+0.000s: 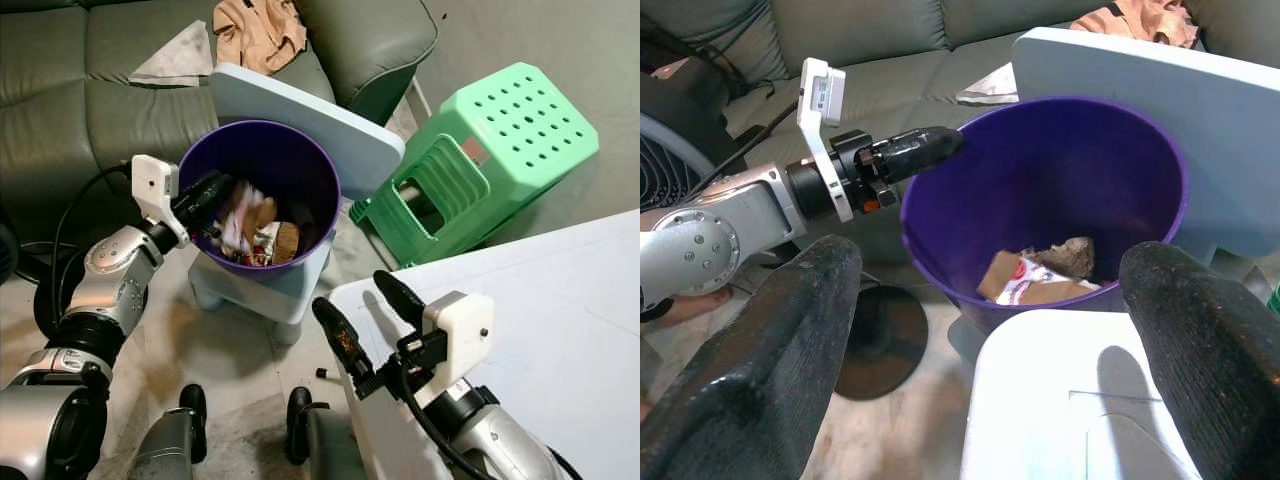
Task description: Picking trash to rubbish bin
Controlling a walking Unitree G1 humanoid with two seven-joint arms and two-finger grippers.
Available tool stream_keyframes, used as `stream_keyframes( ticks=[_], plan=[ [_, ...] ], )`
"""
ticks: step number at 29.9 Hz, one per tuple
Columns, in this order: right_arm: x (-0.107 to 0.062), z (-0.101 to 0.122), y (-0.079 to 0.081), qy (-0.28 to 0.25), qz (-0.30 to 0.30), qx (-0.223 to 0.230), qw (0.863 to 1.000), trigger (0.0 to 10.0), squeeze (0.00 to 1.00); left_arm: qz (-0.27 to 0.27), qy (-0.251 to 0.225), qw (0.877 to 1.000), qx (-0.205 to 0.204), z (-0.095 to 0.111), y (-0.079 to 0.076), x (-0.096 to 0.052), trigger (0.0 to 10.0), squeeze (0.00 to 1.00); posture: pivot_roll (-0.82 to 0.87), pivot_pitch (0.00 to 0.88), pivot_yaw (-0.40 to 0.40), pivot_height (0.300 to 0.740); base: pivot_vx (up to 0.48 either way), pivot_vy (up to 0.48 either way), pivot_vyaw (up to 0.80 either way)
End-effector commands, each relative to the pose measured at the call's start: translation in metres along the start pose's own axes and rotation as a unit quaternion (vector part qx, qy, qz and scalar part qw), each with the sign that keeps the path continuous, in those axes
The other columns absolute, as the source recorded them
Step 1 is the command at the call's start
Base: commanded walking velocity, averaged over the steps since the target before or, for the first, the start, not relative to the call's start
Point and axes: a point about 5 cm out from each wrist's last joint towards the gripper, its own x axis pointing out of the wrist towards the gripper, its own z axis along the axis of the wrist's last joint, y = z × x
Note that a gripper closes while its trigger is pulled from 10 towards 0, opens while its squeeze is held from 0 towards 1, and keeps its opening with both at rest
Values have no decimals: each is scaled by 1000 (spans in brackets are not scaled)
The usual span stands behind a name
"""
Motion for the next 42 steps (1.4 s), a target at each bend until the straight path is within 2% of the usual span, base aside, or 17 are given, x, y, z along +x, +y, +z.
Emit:
stream_keyframes(
  ticks=[1,11,12,13,17,23,25,29,31,36,42],
  plan=[
    [-4,0,1,7,-2,0,1000,10000,0,-11,8,1000,-4,-6,-3,-1,10000,1000,-203,444,-152,740,0,0,0],
    [4,-2,-4,-3,-8,0,1000,10000,0,3,-11,1000,-6,0,0,-3,10000,1000,-170,422,-135,740,0,0,0],
    [6,-3,-6,-7,-11,-1,1000,10000,0,10,-17,1000,-7,2,0,-4,10000,459,-160,412,-127,740,0,0,0],
    [9,-4,-7,-11,-15,-1,1000,10000,0,18,-21,1000,-10,2,1,-5,10000,0,-150,404,-120,740,0,0,0],
    [12,-6,-9,-15,-20,2,1000,10000,0,19,-29,999,-9,4,-1,-7,10000,0,-139,392,-116,740,0,0,0],
    [25,-11,-24,-35,-50,-3,998,10000,0,53,-55,997,-19,9,-6,-14,10000,0,-103,356,-95,740,0,0,0],
    [35,-9,-42,-56,-92,-30,994,10000,0,55,-66,996,-32,14,-21,-23,10000,0,-81,324,-79,740,0,0,0],
    [41,-5,-52,-75,-124,-44,989,10000,0,69,-79,994,-28,18,-29,-27,10000,0,-62,293,-70,740,0,0,0],
    [47,-3,-59,-92,-136,-54,985,10000,0,78,-90,992,-43,24,-33,-30,10000,0,-44,263,-65,740,0,0,0],
    [53,0,-67,-112,-159,-68,979,10000,0,106,-104,988,-51,36,-37,-33,10000,0,-31,238,-64,740,0,0,0],
    [62,1,-83,-129,-198,-79,968,10000,0,150,-96,984,-30,38,-32,-40,10000,0,-4,176,-60,740,0,0,0]
  ],
)
